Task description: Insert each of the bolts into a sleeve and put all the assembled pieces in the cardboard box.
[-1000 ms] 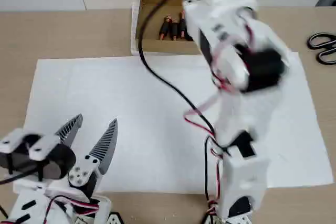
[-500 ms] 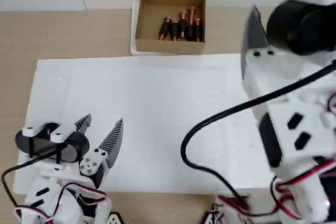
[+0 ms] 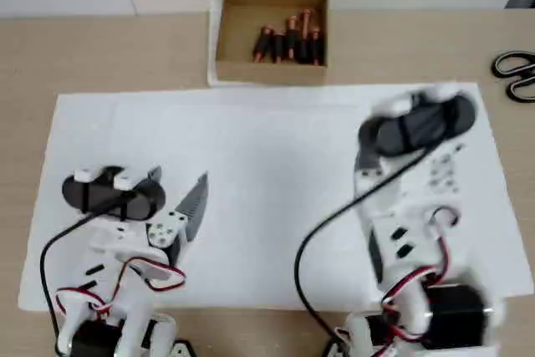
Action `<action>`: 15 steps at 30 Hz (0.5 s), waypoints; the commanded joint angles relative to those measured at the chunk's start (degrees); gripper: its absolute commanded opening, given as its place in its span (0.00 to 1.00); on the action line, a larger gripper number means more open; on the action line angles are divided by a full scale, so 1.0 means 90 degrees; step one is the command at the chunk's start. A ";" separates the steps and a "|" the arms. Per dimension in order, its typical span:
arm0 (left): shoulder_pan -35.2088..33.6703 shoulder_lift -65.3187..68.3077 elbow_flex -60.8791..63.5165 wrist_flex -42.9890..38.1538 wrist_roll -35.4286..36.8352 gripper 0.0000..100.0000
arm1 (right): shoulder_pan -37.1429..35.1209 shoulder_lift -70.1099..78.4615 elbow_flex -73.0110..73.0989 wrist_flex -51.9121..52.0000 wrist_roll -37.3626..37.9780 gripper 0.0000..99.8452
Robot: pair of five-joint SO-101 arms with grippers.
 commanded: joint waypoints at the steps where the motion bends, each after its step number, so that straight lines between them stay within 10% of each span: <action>1: -0.0039 -0.0059 0.0083 -0.0176 -0.0029 0.23 | 0.0044 -0.1656 0.2462 -0.1206 0.0088 0.22; 15: -0.0039 -0.0059 0.1206 -0.0195 -0.0010 0.23 | 0.0464 -0.3013 0.4864 -0.1538 0.0088 0.22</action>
